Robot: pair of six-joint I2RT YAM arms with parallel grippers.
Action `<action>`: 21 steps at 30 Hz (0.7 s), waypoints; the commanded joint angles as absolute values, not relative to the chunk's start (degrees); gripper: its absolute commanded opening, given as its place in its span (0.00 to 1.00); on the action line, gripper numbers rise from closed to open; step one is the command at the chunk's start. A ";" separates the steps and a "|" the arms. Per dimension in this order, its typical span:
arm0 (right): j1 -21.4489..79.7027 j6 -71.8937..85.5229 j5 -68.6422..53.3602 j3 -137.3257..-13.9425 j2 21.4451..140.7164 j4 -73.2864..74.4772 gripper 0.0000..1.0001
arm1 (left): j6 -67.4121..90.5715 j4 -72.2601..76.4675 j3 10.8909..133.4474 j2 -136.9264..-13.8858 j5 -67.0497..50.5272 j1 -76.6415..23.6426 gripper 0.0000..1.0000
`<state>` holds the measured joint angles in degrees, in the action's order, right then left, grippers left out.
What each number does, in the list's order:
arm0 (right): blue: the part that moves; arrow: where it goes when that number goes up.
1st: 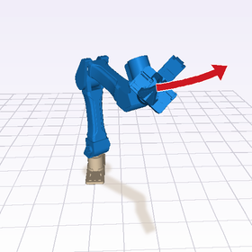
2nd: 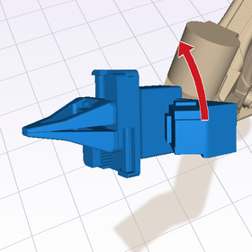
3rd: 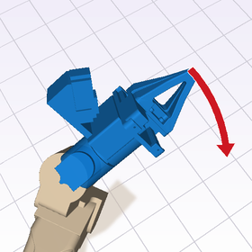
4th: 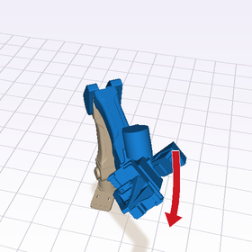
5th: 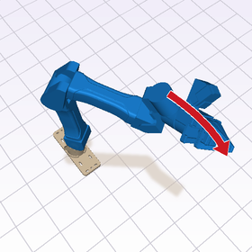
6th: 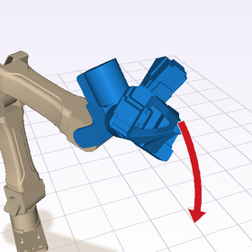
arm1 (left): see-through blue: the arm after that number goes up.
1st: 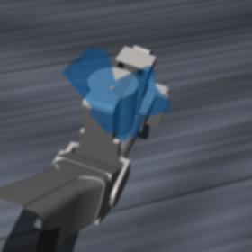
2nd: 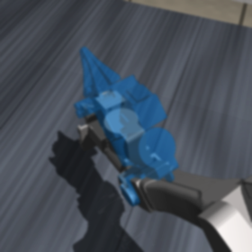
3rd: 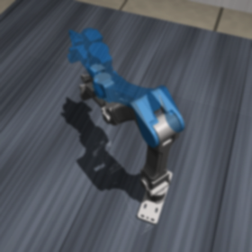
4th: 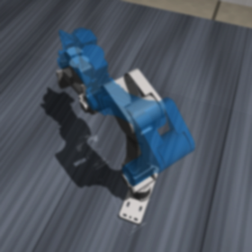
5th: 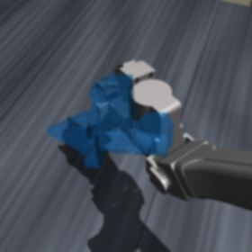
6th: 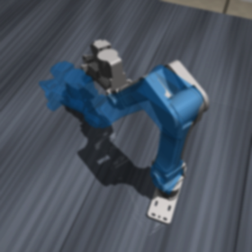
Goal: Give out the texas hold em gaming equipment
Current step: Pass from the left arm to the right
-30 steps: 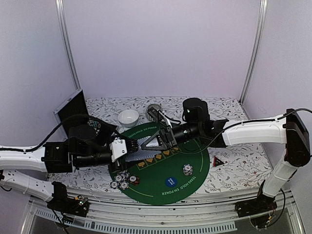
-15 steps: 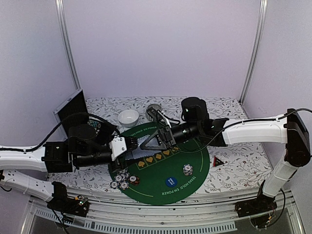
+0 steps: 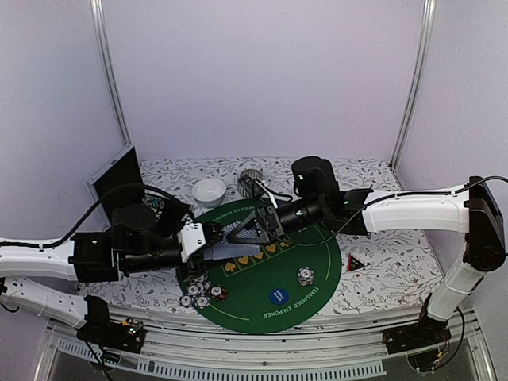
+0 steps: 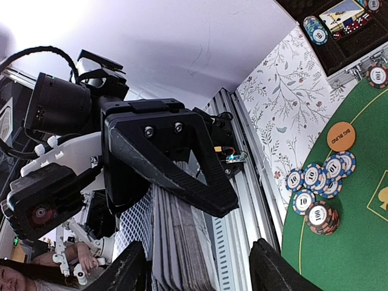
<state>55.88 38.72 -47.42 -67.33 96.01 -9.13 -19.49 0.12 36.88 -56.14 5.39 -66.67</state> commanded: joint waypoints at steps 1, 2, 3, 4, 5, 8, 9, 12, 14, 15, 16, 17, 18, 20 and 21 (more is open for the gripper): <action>56.29 37.28 -46.58 -70.43 95.96 -7.51 0.60 | -18.39 2.02 36.30 -54.97 4.98 -66.08 0.51; 56.27 37.27 -46.55 -70.76 95.98 -7.41 0.61 | -18.25 1.98 36.30 -54.97 4.86 -66.04 0.51; 56.32 37.27 -46.65 -70.90 95.98 -7.39 0.61 | -18.09 1.88 36.30 -55.06 4.91 -66.03 0.51; 56.31 37.22 -46.67 -71.07 95.86 -7.33 0.62 | -17.87 1.73 36.28 -55.13 4.84 -66.09 0.51; 56.33 37.18 -46.61 -71.18 95.76 -7.26 0.62 | -17.72 1.56 36.29 -55.20 4.90 -66.02 0.51; 56.30 36.96 -46.37 -71.60 95.55 -6.77 0.64 | -17.27 1.08 36.29 -55.46 5.18 -66.01 0.51; 56.29 36.85 -46.21 -71.77 95.49 -6.43 0.66 | -17.19 0.91 36.22 -55.59 5.38 -66.07 0.51; 56.33 36.09 -45.26 -72.20 95.36 -5.18 0.67 | -17.12 0.63 36.21 -55.78 5.82 -66.02 0.50; 56.24 35.62 -44.86 -72.49 95.38 -4.41 0.67 | -17.33 0.66 36.19 -55.79 6.14 -66.02 0.50; 56.25 35.49 -44.83 -72.59 95.48 -4.21 0.67 | -17.57 0.72 36.21 -55.82 6.26 -66.05 0.50; 56.21 35.36 -44.82 -72.61 95.53 -4.12 0.68 | -17.73 0.75 36.13 -55.89 6.43 -66.06 0.50; 56.13 35.34 -44.82 -72.61 95.62 -4.10 0.68 | -17.92 0.84 36.12 -55.88 6.78 -66.08 0.50; 56.16 35.33 -45.08 -72.60 95.81 -4.09 0.68 | -18.14 1.01 36.12 -55.87 7.12 -66.04 0.50; 56.18 35.46 -45.89 -72.69 96.33 -4.15 0.69 | -18.60 1.29 36.17 -55.99 7.66 -66.04 0.50; 56.21 35.70 -46.54 -72.68 96.78 -4.21 0.69 | -18.79 1.44 36.21 -56.03 7.88 -66.08 0.51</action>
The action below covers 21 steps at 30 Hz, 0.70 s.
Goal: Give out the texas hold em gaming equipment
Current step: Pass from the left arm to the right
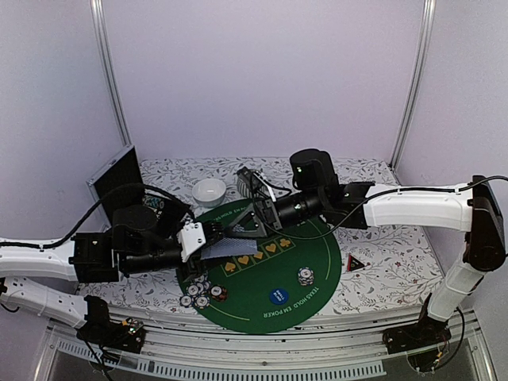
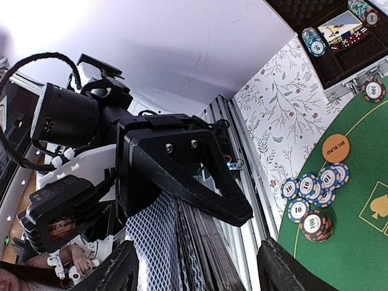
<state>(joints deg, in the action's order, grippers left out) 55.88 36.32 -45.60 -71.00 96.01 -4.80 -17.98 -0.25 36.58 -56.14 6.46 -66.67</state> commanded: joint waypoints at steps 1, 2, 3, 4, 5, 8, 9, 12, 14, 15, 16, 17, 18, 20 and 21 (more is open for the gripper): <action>56.18 35.96 -47.27 -72.61 97.25 -4.34 0.70 | -18.92 1.61 36.21 -56.10 7.99 -66.07 0.51; 56.20 36.15 -48.03 -72.53 97.76 -4.44 0.70 | -19.04 1.73 36.21 -56.10 8.11 -66.06 0.51; 56.19 36.49 -48.72 -72.47 98.22 -4.61 0.70 | -19.16 1.85 36.29 -56.12 8.24 -66.06 0.51; 56.29 36.70 -49.23 -72.31 98.66 -4.92 0.70 | -19.27 1.91 36.30 -56.20 8.22 -66.05 0.51; 56.28 37.01 -49.70 -72.25 98.96 -5.21 0.70 | -19.29 2.00 36.30 -56.17 8.26 -66.08 0.51; 56.41 37.71 -51.32 -72.09 99.68 -6.71 0.68 | -19.36 2.11 36.22 -56.36 8.01 -66.04 0.51; 56.46 38.04 -51.99 -72.17 99.98 -7.50 0.67 | -19.34 2.11 36.21 -56.48 8.15 -66.09 0.51; 56.69 38.66 -53.89 -72.49 100.90 -9.16 0.51 | -19.35 2.04 36.34 -56.45 8.12 -66.05 0.51; 56.69 39.28 -54.81 -72.34 101.16 -10.05 0.31 | -19.27 1.96 36.44 -56.35 7.97 -66.02 0.52; 56.69 39.36 -54.80 -72.33 101.16 -10.02 0.24 | -19.19 1.83 36.39 -56.27 7.73 -66.07 0.53; 56.65 39.31 -54.77 -72.33 101.16 -9.99 0.18 | -19.08 1.54 36.39 -56.19 7.17 -66.01 0.56; 56.59 39.12 -54.78 -72.38 101.06 -10.02 0.12 | -18.81 1.17 36.45 -56.15 6.46 -66.02 0.61; 56.59 39.00 -54.82 -72.34 100.94 -10.00 0.08 | -18.56 0.64 36.47 -55.96 5.45 -65.94 0.69; 56.60 38.69 -54.57 -72.33 100.55 -10.02 0.03 | -17.35 -0.46 36.52 -55.65 3.08 -65.95 0.92; 56.45 38.52 -54.38 -72.33 100.34 -10.02 0.03 | -16.78 -1.15 36.49 -55.46 1.53 -66.00 0.97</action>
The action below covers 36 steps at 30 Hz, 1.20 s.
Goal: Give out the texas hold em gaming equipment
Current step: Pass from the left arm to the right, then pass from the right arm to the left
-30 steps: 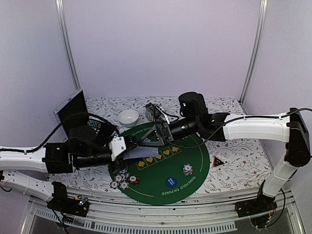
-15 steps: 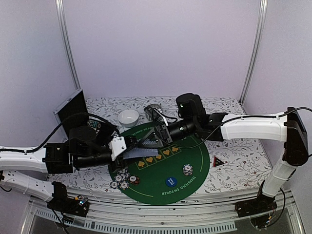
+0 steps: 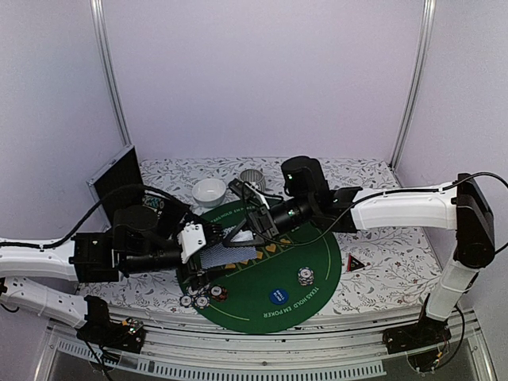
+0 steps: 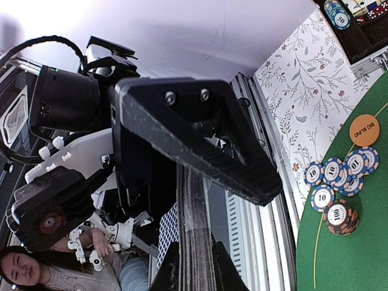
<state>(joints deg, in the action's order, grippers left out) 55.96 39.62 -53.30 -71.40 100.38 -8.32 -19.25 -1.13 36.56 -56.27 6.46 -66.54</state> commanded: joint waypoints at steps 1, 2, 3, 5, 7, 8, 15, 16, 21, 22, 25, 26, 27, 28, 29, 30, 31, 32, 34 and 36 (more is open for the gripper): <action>56.46 38.29 -54.09 -72.33 99.96 -10.00 0.03 | -16.26 -1.64 36.41 -55.34 0.41 -65.93 0.98; 56.47 38.05 -53.59 -72.33 99.73 -9.94 0.03 | -15.29 -1.82 36.28 -55.14 0.21 -65.90 0.98; 56.51 37.62 -53.35 -72.31 99.36 -9.89 0.02 | -14.06 -1.80 36.18 -54.92 0.45 -65.78 0.98; 56.49 37.07 -52.99 -72.25 99.13 -9.93 0.02 | -12.68 -1.44 36.12 -54.33 0.48 -65.44 0.98; 56.45 36.80 -52.77 -72.17 99.21 -9.93 0.02 | -11.38 -0.99 36.34 -53.93 -0.77 -64.82 0.98; 56.46 36.76 -52.68 -72.12 99.27 -9.88 0.02 | -10.95 -1.08 36.53 -53.83 -1.81 -64.51 0.98; 56.51 35.79 -51.86 -71.70 98.44 -9.58 0.02 | -10.39 -5.55 37.88 -53.61 -4.01 -63.30 0.86; 56.58 35.64 -51.88 -71.71 98.29 -9.58 0.02 | -10.76 -6.07 38.00 -53.73 -3.11 -63.10 0.85; 56.69 35.08 -52.06 -71.84 98.38 -9.29 0.02 | -11.66 -7.48 39.97 -56.03 -0.58 -62.25 0.73; 56.69 35.07 -51.90 -71.86 98.47 -9.13 0.02 | -11.45 -7.54 40.33 -56.39 -0.96 -62.18 0.72; 56.69 34.68 -51.19 -71.94 98.77 -8.13 0.03 | -11.68 -7.06 40.52 -56.95 -2.06 -62.10 0.73; 56.71 34.51 -50.89 -71.94 98.79 -7.75 0.03 | -11.69 -6.91 40.52 -56.91 -2.05 -62.12 0.74; 56.77 34.19 -50.70 -71.92 98.72 -7.33 0.03 | -11.83 -6.79 40.52 -56.79 -2.37 -62.11 0.75; 56.77 34.03 -50.52 -72.01 98.70 -7.10 0.03 | -11.92 -6.76 40.52 -56.74 -2.71 -62.05 0.76; 56.81 33.81 -50.43 -72.03 98.66 -6.85 0.03 | -12.09 -6.79 40.55 -56.67 -2.94 -62.05 0.76; 56.86 33.64 -50.33 -72.07 98.70 -6.59 0.03 | -12.19 -6.85 40.64 -56.73 -3.24 -62.03 0.76; 56.82 33.50 -50.16 -72.21 98.70 -6.39 0.03 | -12.22 -6.96 40.65 -56.84 -3.38 -62.04 0.76; 56.82 33.21 -50.06 -72.32 98.70 -6.12 0.03 | -12.22 -7.20 40.75 -56.93 -3.66 -62.03 0.76; 56.90 32.80 -49.85 -72.65 98.79 -5.71 0.03 | -12.10 -7.38 40.99 -57.16 -4.66 -61.97 0.76; 56.92 32.47 -49.87 -72.99 98.91 -5.39 0.03 | -12.19 -7.58 41.16 -57.41 -5.12 -61.94 0.74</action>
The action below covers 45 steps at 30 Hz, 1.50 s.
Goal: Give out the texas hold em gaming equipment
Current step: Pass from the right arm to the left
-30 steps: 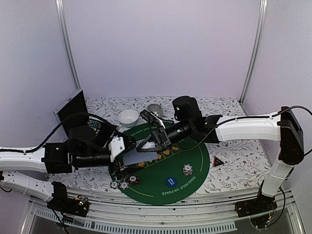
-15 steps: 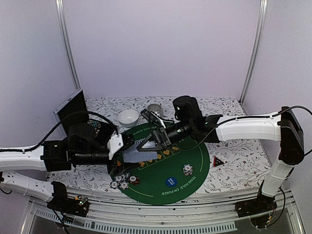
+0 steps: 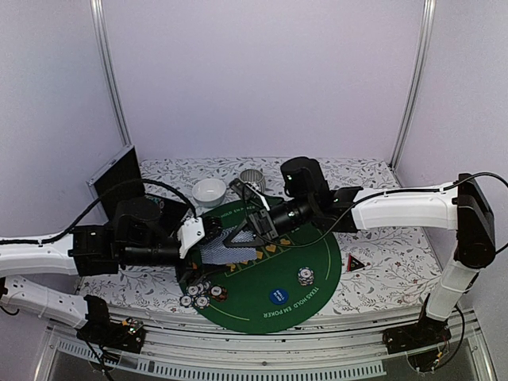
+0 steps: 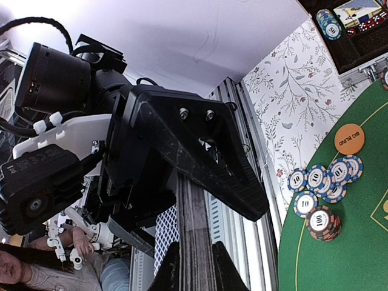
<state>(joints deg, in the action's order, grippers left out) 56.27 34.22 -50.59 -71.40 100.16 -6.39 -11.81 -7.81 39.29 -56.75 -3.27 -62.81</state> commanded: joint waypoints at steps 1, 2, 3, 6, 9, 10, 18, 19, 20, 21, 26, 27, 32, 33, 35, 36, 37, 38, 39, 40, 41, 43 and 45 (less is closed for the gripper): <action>56.89 32.43 -50.04 -73.10 98.94 -5.33 0.03 | -12.21 -7.87 41.26 -57.60 -4.99 -61.95 0.70; 57.01 32.32 -50.10 -73.26 98.94 -5.16 0.04 | -12.23 -8.09 41.38 -57.85 -4.71 -61.95 0.66; 57.08 32.20 -50.10 -73.22 98.87 -5.12 0.04 | -12.34 -8.22 41.47 -57.87 -4.53 -61.92 0.62; 57.06 32.05 -49.98 -73.22 98.77 -4.93 0.08 | -12.54 -8.12 41.40 -57.75 -5.01 -61.80 0.57; 57.10 31.98 -50.00 -73.46 98.70 -4.92 0.09 | -12.69 -7.92 41.27 -58.06 -5.26 -61.86 0.56; 57.13 31.99 -49.93 -73.58 98.70 -4.99 0.09 | -12.69 -7.91 41.23 -58.20 -5.21 -61.81 0.57; 57.08 31.87 -50.32 -74.71 99.12 -5.08 0.09 | -13.03 -7.91 41.44 -59.48 -5.12 -61.82 0.70; 57.08 31.90 -50.31 -74.71 99.13 -5.02 0.09 | -13.07 -7.80 41.48 -59.54 -4.91 -61.82 0.69; 57.12 31.97 -50.29 -74.69 99.19 -5.02 0.09 | -13.02 -7.72 41.48 -59.58 -4.69 -61.85 0.67; 57.13 31.99 -50.30 -74.65 99.18 -5.01 0.09 | -13.12 -7.51 41.48 -59.48 -4.54 -61.81 0.66; 57.10 32.17 -50.33 -74.52 99.21 -5.10 0.10 | -13.48 -6.78 41.05 -58.72 -4.12 -61.80 0.60; 57.13 32.23 -50.32 -74.51 99.23 -5.05 0.12 | -13.49 -6.87 41.05 -58.65 -3.81 -61.83 0.60; 57.06 32.51 -50.19 -74.44 99.05 -5.08 0.20 | -13.53 -6.90 41.13 -58.62 -2.86 -61.81 0.58; 57.12 32.56 -50.07 -74.44 99.05 -5.02 0.24 | -13.52 -6.86 41.13 -58.62 -2.63 -61.87 0.58; 57.13 32.72 -49.86 -74.31 99.05 -5.06 0.28 | -13.59 -6.89 41.13 -58.62 -2.22 -61.85 0.57; 57.08 32.72 -49.73 -74.23 99.05 -5.02 0.30 | -13.58 -6.91 41.18 -58.65 -2.00 -61.83 0.56; 57.08 32.83 -49.60 -74.20 99.03 -5.01 0.32 | -13.54 -6.92 41.22 -58.60 -1.98 -61.87 0.55; 57.05 32.93 -49.50 -74.10 99.01 -5.01 0.33 | -13.53 -6.93 41.18 -58.55 -1.98 -61.86 0.55; 56.98 32.92 -49.36 -74.02 98.96 -5.03 0.33 | -13.46 -6.89 41.14 -58.48 -1.97 -61.84 0.55; 57.00 32.95 -49.31 -73.93 98.96 -5.01 0.33 | -13.45 -6.86 41.07 -58.46 -1.96 -61.87 0.55; 57.01 33.02 -49.19 -73.86 98.94 -5.07 0.33 | -13.44 -6.87 41.09 -58.37 -2.00 -61.82 0.55; 56.98 33.05 -49.21 -73.83 98.93 -5.03 0.34 | -13.26 -6.93 40.96 -58.33 -1.84 -61.81 0.54; 56.95 33.05 -49.22 -73.84 98.93 -5.01 0.35 | -13.19 -6.75 40.91 -58.17 -1.56 -61.85 0.55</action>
<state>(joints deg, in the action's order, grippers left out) 56.27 32.58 -49.36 -72.38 100.16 -3.05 -12.86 -8.51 40.12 -58.74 -2.50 -62.28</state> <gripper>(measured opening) 0.343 0.548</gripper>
